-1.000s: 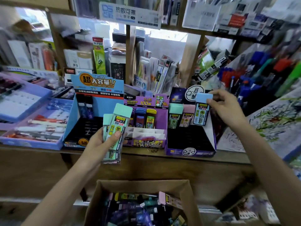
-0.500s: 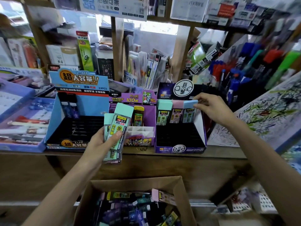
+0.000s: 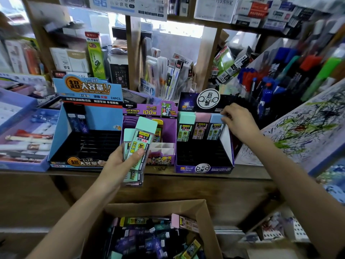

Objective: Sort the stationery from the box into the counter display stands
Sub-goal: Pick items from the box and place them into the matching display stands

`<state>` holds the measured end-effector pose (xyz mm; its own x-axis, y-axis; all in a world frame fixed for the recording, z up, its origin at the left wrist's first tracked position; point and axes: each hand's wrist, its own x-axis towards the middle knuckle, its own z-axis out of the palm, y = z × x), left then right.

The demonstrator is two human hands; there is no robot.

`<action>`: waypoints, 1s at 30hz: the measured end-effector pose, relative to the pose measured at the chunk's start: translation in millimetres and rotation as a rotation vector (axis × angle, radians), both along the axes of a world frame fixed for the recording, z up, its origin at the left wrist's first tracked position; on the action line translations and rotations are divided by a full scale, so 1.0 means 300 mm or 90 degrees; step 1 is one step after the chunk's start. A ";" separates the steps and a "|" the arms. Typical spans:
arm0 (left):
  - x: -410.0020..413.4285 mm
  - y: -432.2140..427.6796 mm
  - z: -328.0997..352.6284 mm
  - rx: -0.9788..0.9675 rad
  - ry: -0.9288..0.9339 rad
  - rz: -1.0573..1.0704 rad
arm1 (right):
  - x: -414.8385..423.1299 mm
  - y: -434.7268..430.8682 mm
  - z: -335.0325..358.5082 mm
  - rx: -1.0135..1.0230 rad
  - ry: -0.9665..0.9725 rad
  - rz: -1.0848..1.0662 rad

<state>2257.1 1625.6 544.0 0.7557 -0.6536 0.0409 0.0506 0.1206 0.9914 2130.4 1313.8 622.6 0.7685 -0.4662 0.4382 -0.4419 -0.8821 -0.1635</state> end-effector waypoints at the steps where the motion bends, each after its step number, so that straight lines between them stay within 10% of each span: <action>1: -0.004 -0.003 0.000 -0.001 0.003 -0.001 | 0.005 0.001 0.003 -0.012 0.011 -0.007; 9: -0.046 -0.036 0.003 -0.017 0.013 -0.037 | -0.022 0.103 -0.004 -0.084 0.018 -0.038; 16: -0.104 -0.088 0.013 -0.016 0.006 -0.079 | 0.002 0.435 -0.020 0.679 -0.118 0.182; 30: -0.137 -0.121 0.003 -0.026 0.220 0.012 | -0.012 0.348 -0.004 0.844 -0.295 0.117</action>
